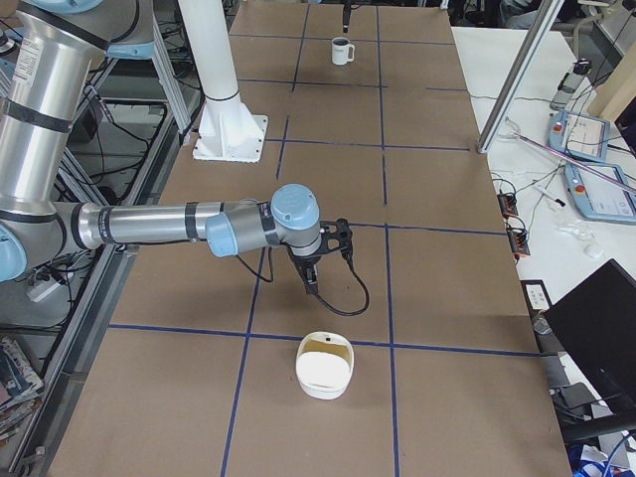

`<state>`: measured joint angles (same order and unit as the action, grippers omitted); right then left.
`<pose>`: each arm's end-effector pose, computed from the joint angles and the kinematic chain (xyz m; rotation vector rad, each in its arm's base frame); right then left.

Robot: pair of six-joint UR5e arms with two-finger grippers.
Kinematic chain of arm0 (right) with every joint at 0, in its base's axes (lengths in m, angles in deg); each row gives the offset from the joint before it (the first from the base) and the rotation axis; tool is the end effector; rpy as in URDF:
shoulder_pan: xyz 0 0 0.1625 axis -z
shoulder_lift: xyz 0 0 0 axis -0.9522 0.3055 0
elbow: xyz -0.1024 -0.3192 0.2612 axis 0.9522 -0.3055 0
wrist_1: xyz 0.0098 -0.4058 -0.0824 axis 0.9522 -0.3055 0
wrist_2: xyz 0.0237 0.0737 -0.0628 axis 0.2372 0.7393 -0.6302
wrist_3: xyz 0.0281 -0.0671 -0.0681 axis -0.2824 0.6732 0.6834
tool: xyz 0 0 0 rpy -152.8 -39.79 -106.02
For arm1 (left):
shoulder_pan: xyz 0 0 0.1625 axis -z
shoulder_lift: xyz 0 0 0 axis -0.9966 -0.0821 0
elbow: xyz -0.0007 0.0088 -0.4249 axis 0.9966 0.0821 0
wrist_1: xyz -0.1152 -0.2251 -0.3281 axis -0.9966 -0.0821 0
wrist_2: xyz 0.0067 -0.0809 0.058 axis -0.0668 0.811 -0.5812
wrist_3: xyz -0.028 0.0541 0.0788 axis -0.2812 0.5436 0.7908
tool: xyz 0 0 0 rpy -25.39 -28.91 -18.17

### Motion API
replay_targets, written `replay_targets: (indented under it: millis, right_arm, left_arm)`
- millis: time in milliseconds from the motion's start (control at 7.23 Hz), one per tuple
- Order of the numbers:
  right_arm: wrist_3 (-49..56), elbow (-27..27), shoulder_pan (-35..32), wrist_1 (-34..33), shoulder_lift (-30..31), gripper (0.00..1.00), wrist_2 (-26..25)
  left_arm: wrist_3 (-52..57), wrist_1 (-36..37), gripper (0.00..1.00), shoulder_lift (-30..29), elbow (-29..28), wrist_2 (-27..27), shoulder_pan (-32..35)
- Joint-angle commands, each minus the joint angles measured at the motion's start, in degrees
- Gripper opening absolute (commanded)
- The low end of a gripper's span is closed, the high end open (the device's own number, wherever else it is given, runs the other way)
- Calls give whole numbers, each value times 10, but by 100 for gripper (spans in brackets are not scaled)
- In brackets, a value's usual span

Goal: Left arm hands cup to right arm to dump lemon

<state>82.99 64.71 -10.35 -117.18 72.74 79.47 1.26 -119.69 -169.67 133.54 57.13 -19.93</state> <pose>0.0094 -0.3583 0.5652 0.1546 -0.9102 -0.1545 0.1274 -0.4329 0.6005 0.0417 0.8699 0.0503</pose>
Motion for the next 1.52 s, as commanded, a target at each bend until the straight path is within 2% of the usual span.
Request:
replay_targets:
  millis: [0, 138, 276, 415, 553, 691, 829, 968, 1106, 1244, 1382]
  right_arm:
    - [-1, 0, 14, 1, -1, 100, 1]
    - [-1, 0, 25, 1, -4, 100, 1]
    - [-1, 0, 36, 1, -11, 100, 1]
    - [-1, 0, 45, 1, -23, 100, 5]
    - [-5, -1, 65, 37, -30, 100, 5]
    - [-52, -1, 87, 101, -40, 100, 0]
    - [-148, -1, 112, 156, -74, 100, -12]
    - [-242, 0, 164, 200, -126, 100, -57]
    - [-290, 4, 206, 210, -172, 100, -108]
    - [-299, 4, 236, 210, -213, 100, -142]
    - [-302, 7, 279, 210, -243, 100, -197]
  left_arm:
    - [-24, -11, 100, 0, -3, -19, -46]
    - [-25, -11, 89, -15, -18, -18, -49]
    - [-25, -11, 40, -23, -30, -17, -52]
    - [-29, -11, 7, -24, -22, -17, -52]
    - [-58, -10, 4, -25, -19, -16, -52]
    - [-74, -9, 2, -33, -18, -19, -52]
    - [-73, -8, 0, -34, -14, -24, -52]
    - [-91, -3, 0, -50, -2, -36, -53]
    - [-115, 8, 0, -85, -2, -33, -56]
    - [-134, 47, 0, -125, 14, -31, -57]
    - [-185, 118, 0, -183, 44, -31, -83]
